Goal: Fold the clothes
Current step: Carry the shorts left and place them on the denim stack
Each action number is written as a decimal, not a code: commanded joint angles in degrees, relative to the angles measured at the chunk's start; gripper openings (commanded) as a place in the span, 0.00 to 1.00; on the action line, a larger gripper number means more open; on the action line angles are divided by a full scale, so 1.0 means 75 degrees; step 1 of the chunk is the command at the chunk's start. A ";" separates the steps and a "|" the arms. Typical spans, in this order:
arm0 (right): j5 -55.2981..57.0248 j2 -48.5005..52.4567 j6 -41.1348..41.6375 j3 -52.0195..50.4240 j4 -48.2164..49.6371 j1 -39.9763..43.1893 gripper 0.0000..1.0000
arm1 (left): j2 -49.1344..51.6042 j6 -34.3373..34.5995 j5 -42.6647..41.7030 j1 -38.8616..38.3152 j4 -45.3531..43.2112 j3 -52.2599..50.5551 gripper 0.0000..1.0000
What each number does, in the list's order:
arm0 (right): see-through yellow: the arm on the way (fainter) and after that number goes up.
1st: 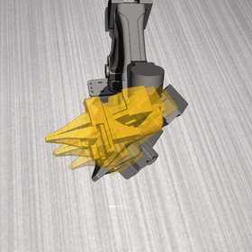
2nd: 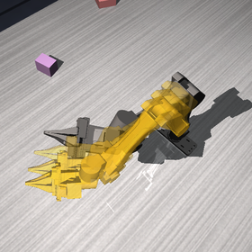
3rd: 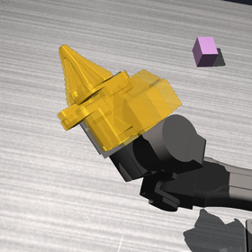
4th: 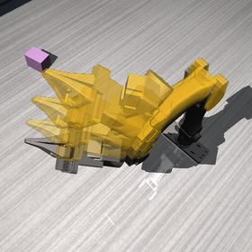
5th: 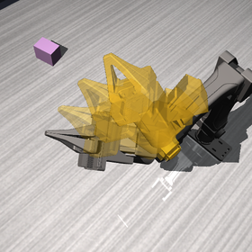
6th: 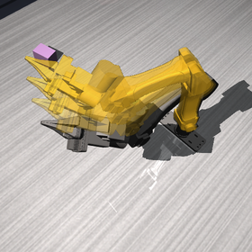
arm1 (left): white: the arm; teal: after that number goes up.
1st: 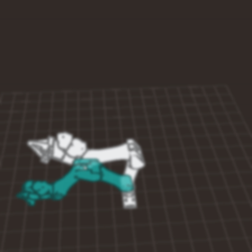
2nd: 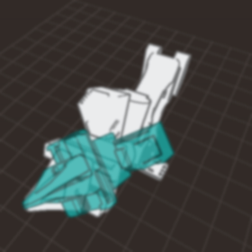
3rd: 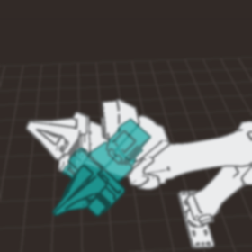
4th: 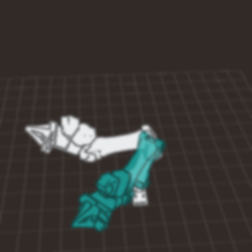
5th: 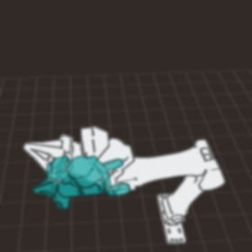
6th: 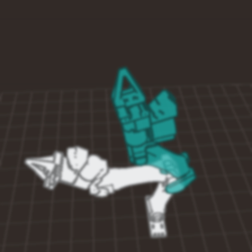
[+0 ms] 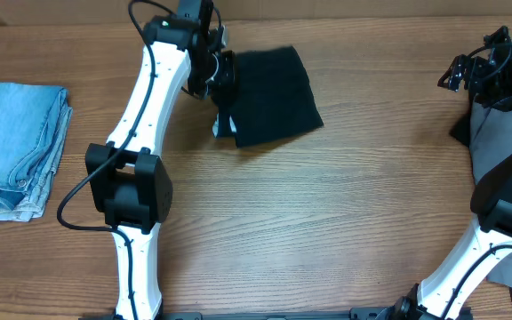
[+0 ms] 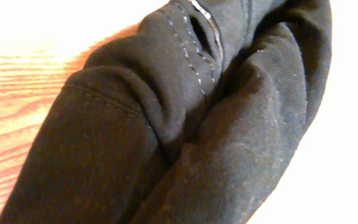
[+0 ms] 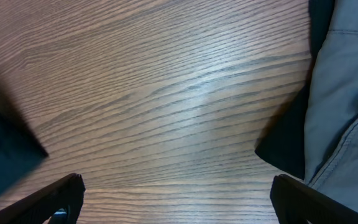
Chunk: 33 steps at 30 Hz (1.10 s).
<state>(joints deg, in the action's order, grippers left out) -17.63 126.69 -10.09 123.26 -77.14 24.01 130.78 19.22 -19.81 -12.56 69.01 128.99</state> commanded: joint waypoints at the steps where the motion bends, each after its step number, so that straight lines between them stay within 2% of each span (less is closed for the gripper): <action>1: -0.0055 -0.0160 0.0038 -0.0026 0.0035 0.0009 1.00 | -0.0166 0.0449 -0.0079 0.0402 0.0137 0.1040 0.04; 7: -0.0055 -0.0160 0.0038 -0.0026 0.0035 0.0009 1.00 | -0.1536 0.1192 -0.0082 0.1614 0.0233 0.1288 0.04; 10: -0.0055 -0.0160 0.0038 -0.0026 0.0035 0.0009 1.00 | -0.2314 0.1498 -0.0140 0.3098 0.0425 0.1288 0.04; 15: -0.0055 -0.0160 0.0038 -0.0026 0.0035 0.0009 1.00 | -0.2495 0.1466 -0.0364 0.5549 0.0973 0.1265 0.04; 21: -0.0055 -0.0160 0.0038 -0.0026 0.0035 0.0009 1.00 | -0.2477 0.1064 -0.0906 0.7490 0.1157 0.1113 0.04; 24: -0.0055 -0.0160 0.0038 -0.0026 0.0035 0.0009 1.00 | -0.2477 0.1072 -0.1440 0.7965 0.0766 0.0664 0.04; 25: -0.0055 -0.0160 0.0038 -0.0026 0.0035 0.0009 1.00 | -0.2477 0.1180 -0.1976 0.8256 0.0230 0.0067 0.04; 27: -0.0055 -0.0160 0.0038 -0.0026 0.0035 0.0009 1.00 | -0.2477 0.1209 -0.2320 0.8478 -0.0565 -0.0889 0.04; 30: -0.0055 -0.0160 0.0038 -0.0026 0.0035 0.0009 1.00 | -0.2477 0.1166 -0.2483 0.8545 -0.1326 -0.1926 0.04; 31: -0.0055 -0.0160 0.0038 -0.0026 0.0035 0.0009 1.00 | -0.2477 0.0968 -0.2585 0.8550 -0.1947 -0.2448 0.04; 33: -0.0055 -0.0160 0.0038 -0.0026 0.0035 0.0009 1.00 | -0.2477 0.0746 -0.2640 0.8556 -0.2340 -0.2981 0.04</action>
<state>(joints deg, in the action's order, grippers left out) -17.63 126.69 -10.04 123.24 -77.14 24.01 113.58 28.10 -35.14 51.42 54.63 110.32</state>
